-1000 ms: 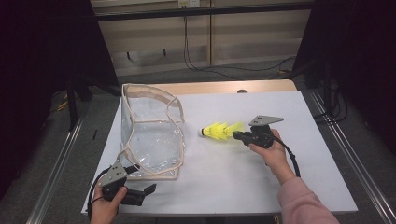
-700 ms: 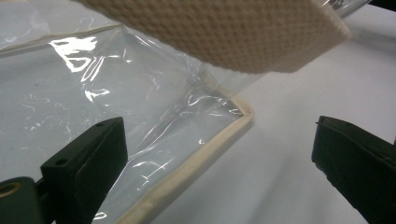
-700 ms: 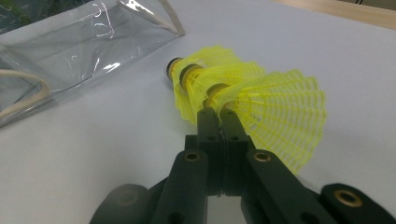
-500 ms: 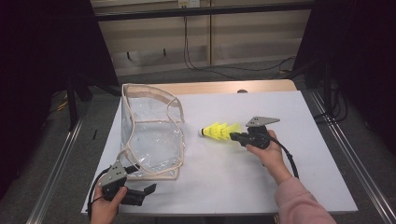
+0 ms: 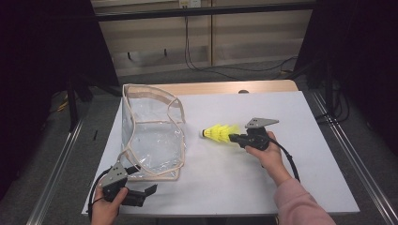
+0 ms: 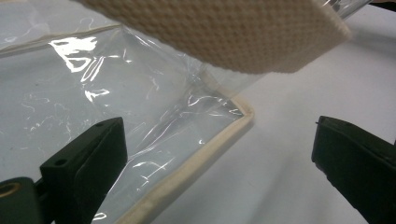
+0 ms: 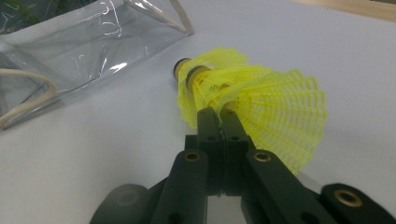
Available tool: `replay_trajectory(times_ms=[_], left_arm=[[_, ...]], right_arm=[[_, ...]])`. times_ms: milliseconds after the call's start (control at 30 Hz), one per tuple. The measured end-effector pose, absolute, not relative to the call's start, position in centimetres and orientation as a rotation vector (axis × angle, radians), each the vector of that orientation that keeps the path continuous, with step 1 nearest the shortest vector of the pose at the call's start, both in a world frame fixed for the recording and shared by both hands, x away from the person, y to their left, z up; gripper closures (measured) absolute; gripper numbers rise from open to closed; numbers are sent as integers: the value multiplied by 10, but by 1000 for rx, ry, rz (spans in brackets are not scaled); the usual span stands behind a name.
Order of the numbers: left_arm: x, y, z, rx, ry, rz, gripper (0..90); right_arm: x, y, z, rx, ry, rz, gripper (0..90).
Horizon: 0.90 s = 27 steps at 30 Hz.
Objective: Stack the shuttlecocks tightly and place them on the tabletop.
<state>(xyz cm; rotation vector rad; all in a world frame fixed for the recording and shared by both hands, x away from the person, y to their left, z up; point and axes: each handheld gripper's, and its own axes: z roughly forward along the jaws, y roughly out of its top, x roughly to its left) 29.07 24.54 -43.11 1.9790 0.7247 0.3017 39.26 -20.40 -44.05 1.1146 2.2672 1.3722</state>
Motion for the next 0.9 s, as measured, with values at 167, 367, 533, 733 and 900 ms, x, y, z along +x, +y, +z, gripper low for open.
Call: replay_trajectory(times_ms=[167,367,533,733,900], left_arm=[[291,245,-431,1975,727,300,32],[291,245,-431,1980,724,301,32],[291,245,-431,1980,724,301,32],[290,245,-431,1978,727,301,32],[290,245,-431,1978,726,301,32]], right_arm=[[393,-202,-440,1109,2267,1381,896],[392,-199,-441,1118,2260,1405,897],[392,-198,-441,1116,2258,1414,896],[391,-196,-443,1111,2282,1386,892],[390,-194,-446,1123,2313,1358,883]])
